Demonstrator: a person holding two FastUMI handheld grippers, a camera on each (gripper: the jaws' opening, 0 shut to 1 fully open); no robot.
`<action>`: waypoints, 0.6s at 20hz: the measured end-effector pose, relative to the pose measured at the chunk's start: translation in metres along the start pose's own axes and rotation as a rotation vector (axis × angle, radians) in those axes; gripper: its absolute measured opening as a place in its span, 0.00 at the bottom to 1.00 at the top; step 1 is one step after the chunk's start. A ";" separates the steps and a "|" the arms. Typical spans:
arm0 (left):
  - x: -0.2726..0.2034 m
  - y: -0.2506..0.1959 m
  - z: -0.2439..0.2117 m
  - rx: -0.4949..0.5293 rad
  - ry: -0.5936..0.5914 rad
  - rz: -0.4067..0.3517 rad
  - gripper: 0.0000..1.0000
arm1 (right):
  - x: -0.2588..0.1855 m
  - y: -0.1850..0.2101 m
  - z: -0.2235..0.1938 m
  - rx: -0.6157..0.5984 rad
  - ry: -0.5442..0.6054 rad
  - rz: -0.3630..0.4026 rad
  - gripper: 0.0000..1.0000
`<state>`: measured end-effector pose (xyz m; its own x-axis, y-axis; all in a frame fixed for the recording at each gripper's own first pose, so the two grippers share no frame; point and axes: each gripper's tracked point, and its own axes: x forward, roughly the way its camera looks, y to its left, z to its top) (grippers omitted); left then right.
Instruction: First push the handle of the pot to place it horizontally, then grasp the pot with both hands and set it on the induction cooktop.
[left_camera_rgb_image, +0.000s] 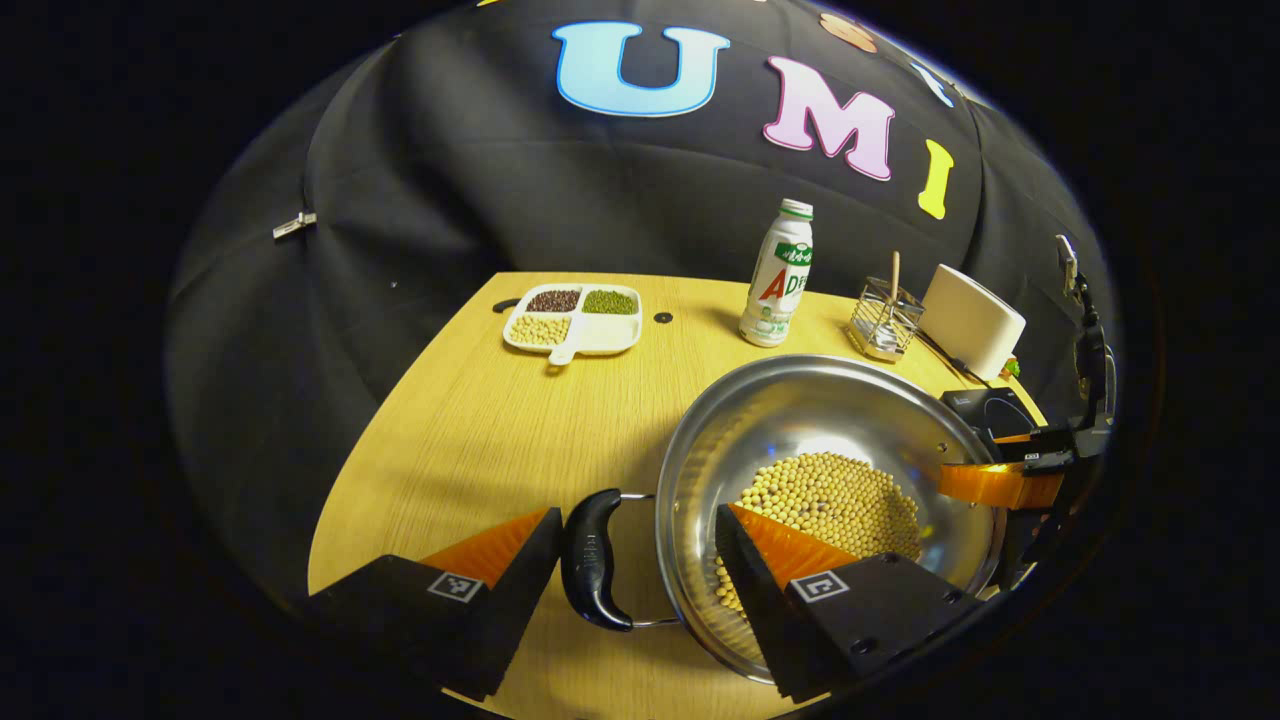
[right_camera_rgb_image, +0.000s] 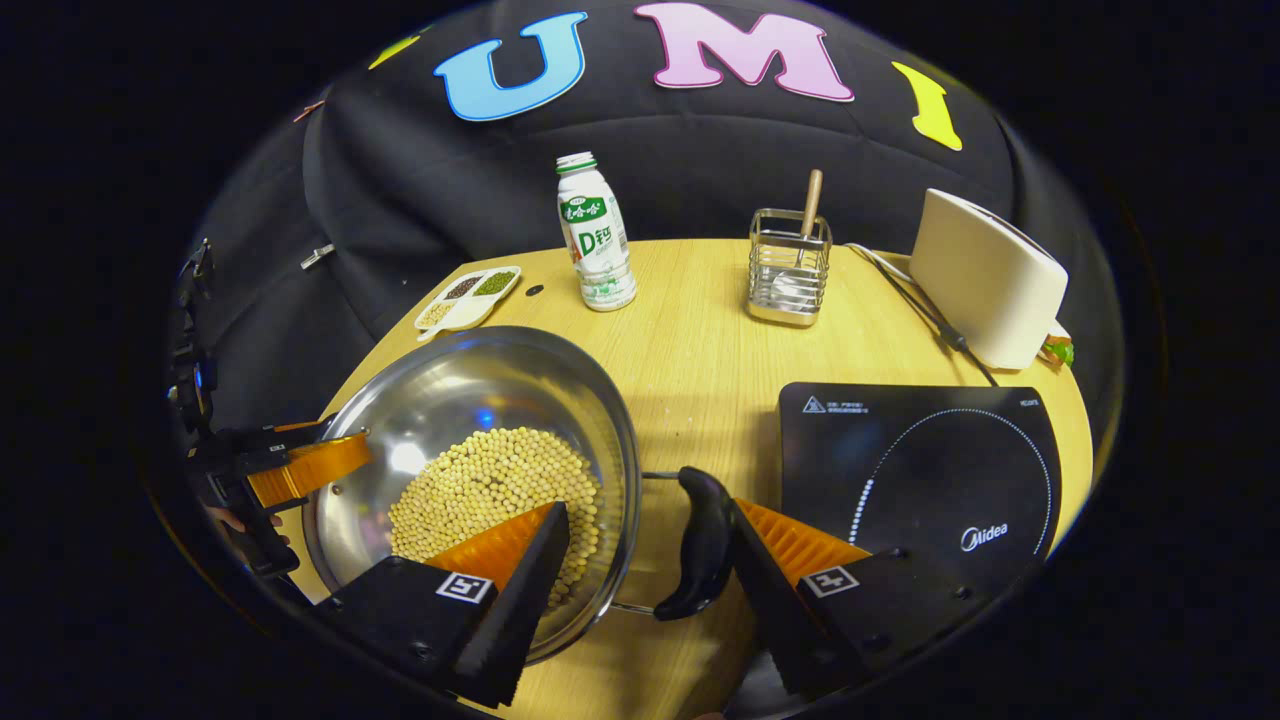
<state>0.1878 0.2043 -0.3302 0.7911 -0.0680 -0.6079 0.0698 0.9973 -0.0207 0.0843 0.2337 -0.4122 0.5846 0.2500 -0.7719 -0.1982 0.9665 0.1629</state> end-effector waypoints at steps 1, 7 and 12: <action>0.003 0.002 -0.005 -0.006 0.018 -0.003 0.94 | 0.004 0.000 0.003 0.004 -0.007 -0.003 0.96; 0.007 0.006 -0.014 -0.012 0.055 -0.020 0.72 | 0.016 -0.011 0.000 0.044 0.019 -0.038 0.66; 0.007 0.007 -0.017 -0.029 0.078 -0.047 0.71 | 0.022 -0.012 -0.005 0.045 0.060 -0.042 0.67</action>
<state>0.1837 0.2115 -0.3485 0.7376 -0.1132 -0.6657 0.0867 0.9936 -0.0729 0.0951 0.2275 -0.4341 0.5433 0.2061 -0.8139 -0.1378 0.9781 0.1557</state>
